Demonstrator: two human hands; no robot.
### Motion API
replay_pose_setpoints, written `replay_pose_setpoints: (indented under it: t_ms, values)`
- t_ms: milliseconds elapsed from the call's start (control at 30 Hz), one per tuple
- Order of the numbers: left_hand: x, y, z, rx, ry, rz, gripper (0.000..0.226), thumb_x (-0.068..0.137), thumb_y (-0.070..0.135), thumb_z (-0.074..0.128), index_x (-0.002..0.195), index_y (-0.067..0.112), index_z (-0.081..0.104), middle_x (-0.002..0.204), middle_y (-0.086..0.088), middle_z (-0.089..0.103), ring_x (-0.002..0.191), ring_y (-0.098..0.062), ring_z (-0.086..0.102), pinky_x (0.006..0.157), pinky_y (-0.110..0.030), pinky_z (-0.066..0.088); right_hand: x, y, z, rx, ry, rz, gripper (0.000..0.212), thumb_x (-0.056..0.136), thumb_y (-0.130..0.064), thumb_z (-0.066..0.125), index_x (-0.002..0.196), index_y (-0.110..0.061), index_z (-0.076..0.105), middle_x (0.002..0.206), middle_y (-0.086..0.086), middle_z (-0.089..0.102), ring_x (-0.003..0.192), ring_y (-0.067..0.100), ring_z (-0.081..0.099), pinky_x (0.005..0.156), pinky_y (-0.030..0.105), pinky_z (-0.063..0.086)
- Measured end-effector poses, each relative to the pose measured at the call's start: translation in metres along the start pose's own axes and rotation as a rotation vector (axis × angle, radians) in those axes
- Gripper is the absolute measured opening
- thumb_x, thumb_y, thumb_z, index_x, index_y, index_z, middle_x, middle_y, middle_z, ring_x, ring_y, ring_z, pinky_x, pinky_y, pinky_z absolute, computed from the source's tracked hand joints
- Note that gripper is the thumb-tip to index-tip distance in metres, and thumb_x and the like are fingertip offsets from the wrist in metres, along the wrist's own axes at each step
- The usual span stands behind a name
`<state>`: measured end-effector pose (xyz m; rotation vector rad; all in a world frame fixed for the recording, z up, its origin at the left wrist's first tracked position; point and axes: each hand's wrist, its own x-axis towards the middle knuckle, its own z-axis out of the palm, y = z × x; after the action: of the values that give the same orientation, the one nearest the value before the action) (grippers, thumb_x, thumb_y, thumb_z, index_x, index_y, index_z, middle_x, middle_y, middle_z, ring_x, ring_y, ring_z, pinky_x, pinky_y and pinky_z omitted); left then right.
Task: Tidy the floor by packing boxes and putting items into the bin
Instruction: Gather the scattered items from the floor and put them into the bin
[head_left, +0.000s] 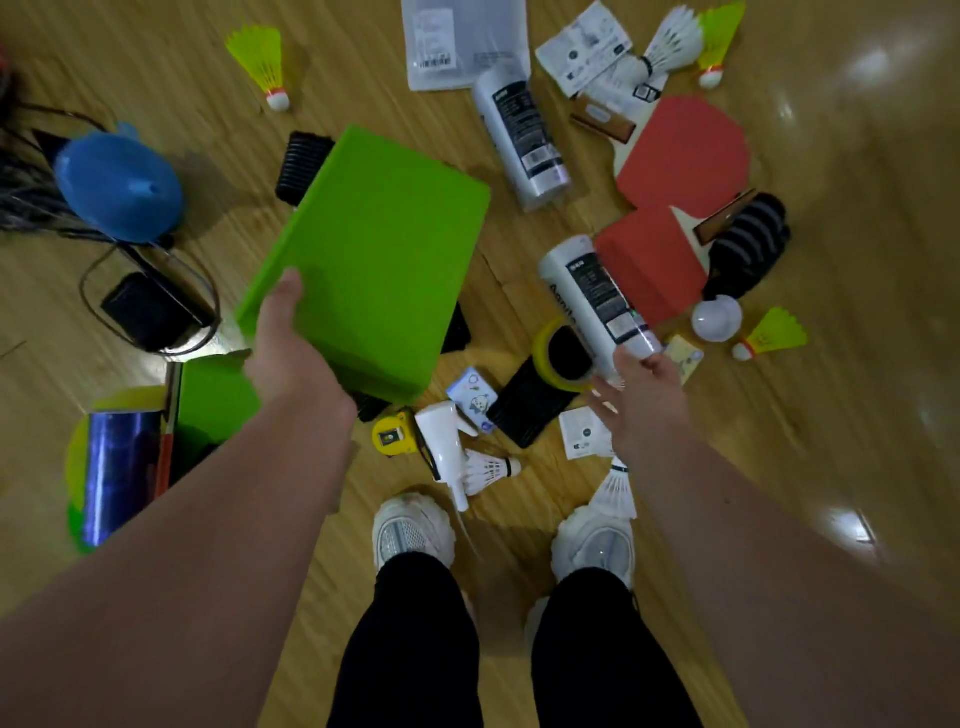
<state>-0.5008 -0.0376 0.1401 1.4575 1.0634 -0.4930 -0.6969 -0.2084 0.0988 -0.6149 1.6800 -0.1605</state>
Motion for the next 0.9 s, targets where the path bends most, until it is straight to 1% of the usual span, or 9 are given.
replay_pose_setpoints:
  t_ms: [100, 200, 333, 533, 633, 700, 767, 833, 900]
  values:
    - [-0.009, -0.006, 0.015, -0.082, -0.18, -0.116, 0.039, 0.071, 0.046, 0.078, 0.105, 0.029, 0.068, 0.09, 0.003, 0.077, 0.077, -0.024, 0.075, 0.067, -0.049, 0.058, -0.01, 0.006, -0.002, -0.024, -0.072, 0.022, 0.023, 0.098, -0.012, 0.055, 0.082, -0.021, 0.041, 0.096, 0.003, 0.052, 0.09, 0.027, 0.06, 0.083, 0.04, 0.054]
    - [-0.013, -0.012, 0.026, -0.131, -0.323, -0.253, 0.046, 0.079, 0.046, 0.071, 0.118, 0.025, 0.065, 0.103, -0.007, 0.075, 0.09, -0.031, 0.073, 0.07, -0.051, 0.058, -0.016, 0.01, 0.005, -0.029, -0.262, 0.055, 0.03, 0.098, -0.007, 0.054, 0.076, -0.019, 0.036, 0.089, 0.006, 0.048, 0.083, 0.032, 0.061, 0.078, 0.041, 0.05]
    - [-0.011, -0.018, 0.036, -0.111, -0.401, -0.337, 0.05, 0.079, 0.047, 0.071, 0.121, 0.02, 0.064, 0.102, -0.012, 0.075, 0.083, -0.036, 0.072, 0.068, -0.052, 0.056, -0.015, 0.012, 0.017, -0.154, -0.29, 0.015, 0.036, 0.097, -0.018, 0.06, 0.071, -0.021, 0.035, 0.084, 0.003, 0.051, 0.079, 0.027, 0.064, 0.072, 0.041, 0.049]
    - [-0.003, -0.022, 0.04, -0.137, -0.592, -0.384, 0.055, 0.087, 0.054, 0.058, 0.131, 0.022, 0.059, 0.122, -0.01, 0.069, 0.111, -0.035, 0.065, 0.095, -0.055, 0.049, -0.006, 0.012, 0.013, -0.38, -0.315, -0.124, 0.017, 0.097, -0.023, 0.058, 0.09, -0.019, 0.044, 0.091, 0.001, 0.052, 0.082, 0.019, 0.055, 0.073, 0.035, 0.045]
    - [-0.002, -0.021, 0.04, -0.146, -0.586, -0.385, 0.054, 0.086, 0.054, 0.059, 0.13, 0.022, 0.06, 0.119, -0.01, 0.07, 0.107, -0.035, 0.067, 0.087, -0.052, 0.053, -0.006, 0.013, 0.009, -0.416, -0.364, -0.164, 0.016, 0.098, -0.025, 0.056, 0.086, -0.021, 0.048, 0.094, 0.002, 0.053, 0.081, 0.019, 0.053, 0.072, 0.032, 0.044]
    - [-0.003, -0.021, 0.04, -0.129, -0.55, -0.378, 0.054, 0.086, 0.054, 0.06, 0.129, 0.022, 0.06, 0.117, -0.01, 0.071, 0.104, -0.035, 0.068, 0.082, -0.051, 0.055, -0.004, 0.014, 0.007, -0.468, -0.328, -0.221, 0.013, 0.099, -0.024, 0.053, 0.091, -0.017, 0.047, 0.085, 0.003, 0.048, 0.073, 0.02, 0.047, 0.058, 0.024, 0.042]
    - [-0.004, -0.022, 0.04, -0.118, -0.481, -0.357, 0.053, 0.084, 0.053, 0.063, 0.128, 0.022, 0.06, 0.115, -0.01, 0.071, 0.102, -0.034, 0.069, 0.079, -0.051, 0.056, 0.0, 0.015, 0.005, -0.494, -0.274, -0.289, 0.015, 0.098, -0.021, 0.053, 0.089, -0.012, 0.046, 0.071, 0.0, 0.039, 0.06, 0.014, 0.038, 0.05, 0.028, 0.032]
    - [-0.004, -0.022, 0.041, -0.124, -0.392, -0.316, 0.051, 0.082, 0.05, 0.068, 0.126, 0.024, 0.061, 0.114, -0.008, 0.072, 0.099, -0.032, 0.07, 0.071, -0.05, 0.057, 0.007, 0.015, 0.001, -0.543, -0.247, -0.348, 0.024, 0.097, -0.021, 0.055, 0.088, 0.0, 0.047, 0.067, 0.0, 0.036, 0.056, 0.012, 0.033, 0.054, 0.03, 0.027]
    - [-0.003, -0.022, 0.041, -0.132, -0.303, -0.267, 0.048, 0.08, 0.047, 0.071, 0.121, 0.025, 0.062, 0.112, -0.006, 0.072, 0.095, -0.029, 0.07, 0.066, -0.049, 0.058, 0.011, 0.015, -0.001, -0.632, -0.298, -0.389, 0.027, 0.096, -0.022, 0.057, 0.083, 0.001, 0.053, 0.067, 0.002, 0.037, 0.06, 0.016, 0.034, 0.059, 0.035, 0.027]
